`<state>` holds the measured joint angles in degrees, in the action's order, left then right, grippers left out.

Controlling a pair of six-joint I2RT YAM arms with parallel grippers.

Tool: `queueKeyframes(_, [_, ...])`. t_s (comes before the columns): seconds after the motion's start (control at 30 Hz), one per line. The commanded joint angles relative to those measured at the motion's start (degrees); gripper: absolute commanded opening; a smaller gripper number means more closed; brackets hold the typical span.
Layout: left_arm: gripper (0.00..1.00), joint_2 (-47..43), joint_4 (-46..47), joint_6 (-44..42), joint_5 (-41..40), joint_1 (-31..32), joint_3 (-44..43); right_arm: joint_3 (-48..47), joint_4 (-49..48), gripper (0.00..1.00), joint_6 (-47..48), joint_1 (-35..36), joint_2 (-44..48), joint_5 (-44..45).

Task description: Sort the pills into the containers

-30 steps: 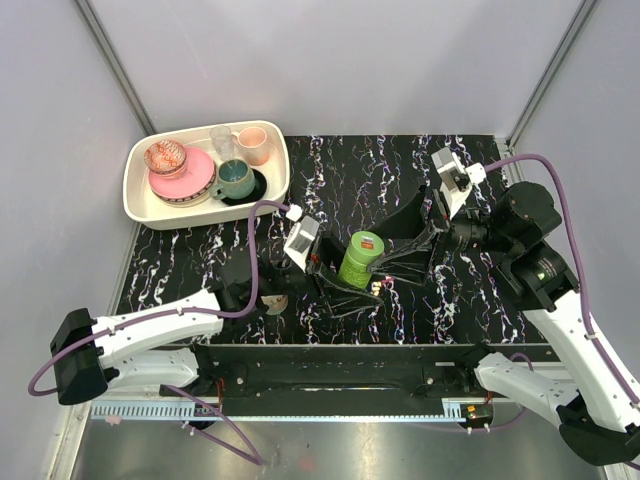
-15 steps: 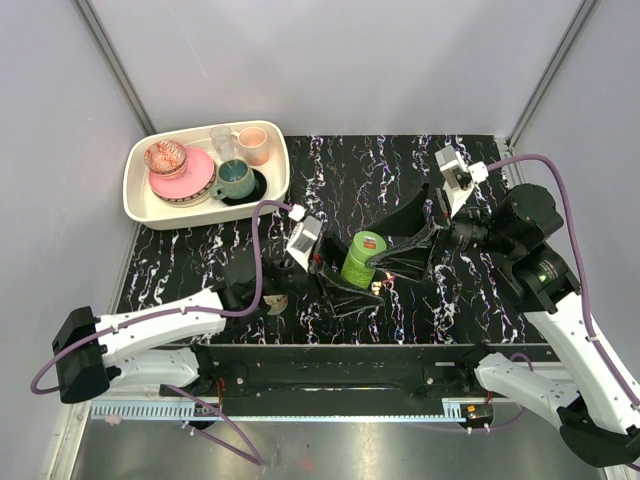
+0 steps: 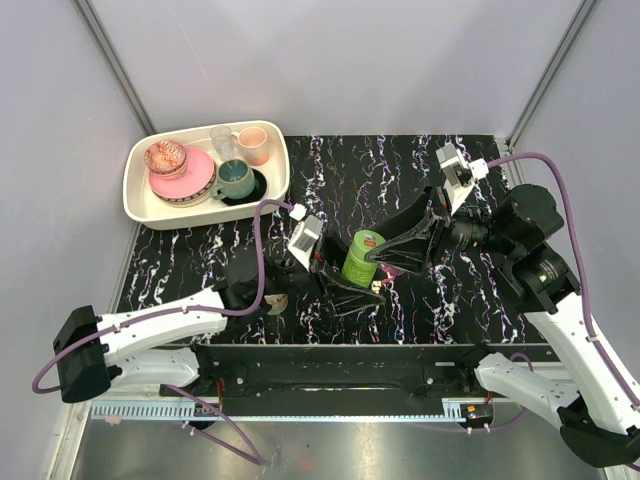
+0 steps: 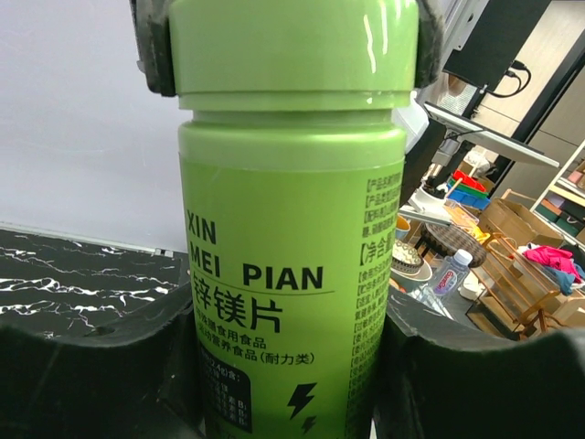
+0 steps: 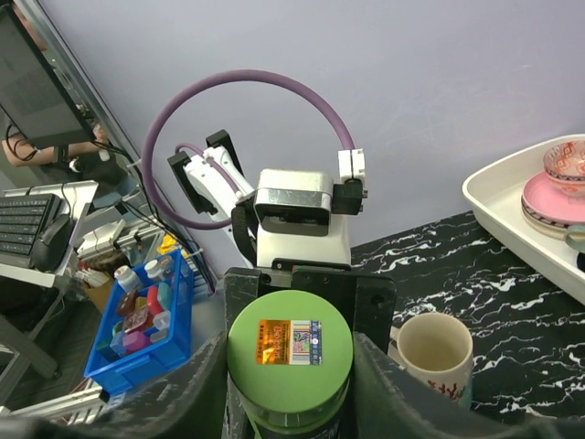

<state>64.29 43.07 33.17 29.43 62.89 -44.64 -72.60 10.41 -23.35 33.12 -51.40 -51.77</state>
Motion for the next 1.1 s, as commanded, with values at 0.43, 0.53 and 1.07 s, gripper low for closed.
queueKeyframes(0.43, [0.0,-6.6,-24.6,-12.5,-14.2,-1.1,-9.3,-2.6,6.7,0.18,1.3,0.4,-1.4,9.1])
queueKeyframes(0.53, [0.0,-7.4,-30.2,-14.9,-21.2,-1.2,-11.3,-3.5,7.9,0.18,1.3,0.4,-1.8,11.9])
queueKeyframes(1.07, [0.0,2.8,-36.5,-23.0,-46.7,-1.2,-24.3,-19.7,19.9,0.13,-4.4,0.4,-9.4,36.3])
